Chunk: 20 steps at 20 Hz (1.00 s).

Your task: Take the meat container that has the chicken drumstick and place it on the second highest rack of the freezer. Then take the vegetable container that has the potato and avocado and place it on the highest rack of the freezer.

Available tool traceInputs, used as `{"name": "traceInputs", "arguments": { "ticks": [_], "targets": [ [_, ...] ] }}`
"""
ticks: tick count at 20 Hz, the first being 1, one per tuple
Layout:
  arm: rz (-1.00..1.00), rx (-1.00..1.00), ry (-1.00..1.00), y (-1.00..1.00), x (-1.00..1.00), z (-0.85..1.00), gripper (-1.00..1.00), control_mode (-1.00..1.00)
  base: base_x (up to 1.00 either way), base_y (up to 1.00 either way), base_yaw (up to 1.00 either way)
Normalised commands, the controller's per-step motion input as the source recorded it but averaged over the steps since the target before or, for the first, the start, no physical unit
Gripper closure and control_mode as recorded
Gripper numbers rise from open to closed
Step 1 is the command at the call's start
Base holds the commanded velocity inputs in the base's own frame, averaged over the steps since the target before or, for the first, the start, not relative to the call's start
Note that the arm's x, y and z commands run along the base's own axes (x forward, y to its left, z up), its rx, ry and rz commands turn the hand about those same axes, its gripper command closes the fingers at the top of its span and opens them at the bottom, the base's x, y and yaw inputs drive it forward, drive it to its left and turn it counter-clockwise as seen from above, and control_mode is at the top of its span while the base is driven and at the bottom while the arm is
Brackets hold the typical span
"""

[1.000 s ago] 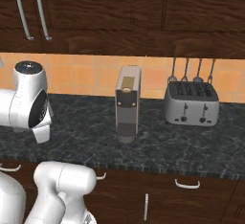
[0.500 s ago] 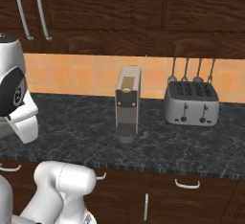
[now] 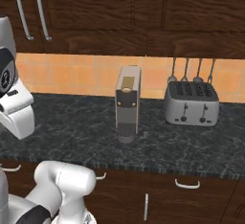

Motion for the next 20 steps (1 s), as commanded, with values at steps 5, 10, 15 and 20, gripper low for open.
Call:
{"name": "traceInputs", "arguments": {
  "ticks": [5, 10, 15, 20],
  "targets": [
    [-0.01, 0.00, 0.00, 0.00, -0.20, 0.00, 1.00, 1.00, -0.14, 0.00, -0.02],
    [0.00, 0.00, 0.00, 0.00, 0.00, 0.00, 1.00, 1.00, -1.00, -0.08, -0.31],
    [0.00, 0.00, 0.00, 0.00, 0.00, 0.00, 1.00, 1.00, -0.84, -0.03, -0.61],
    [0.00, 0.00, 0.00, 0.00, 0.00, 0.00, 1.00, 1.00, -0.09, -0.02, -0.89]
  ]
}}
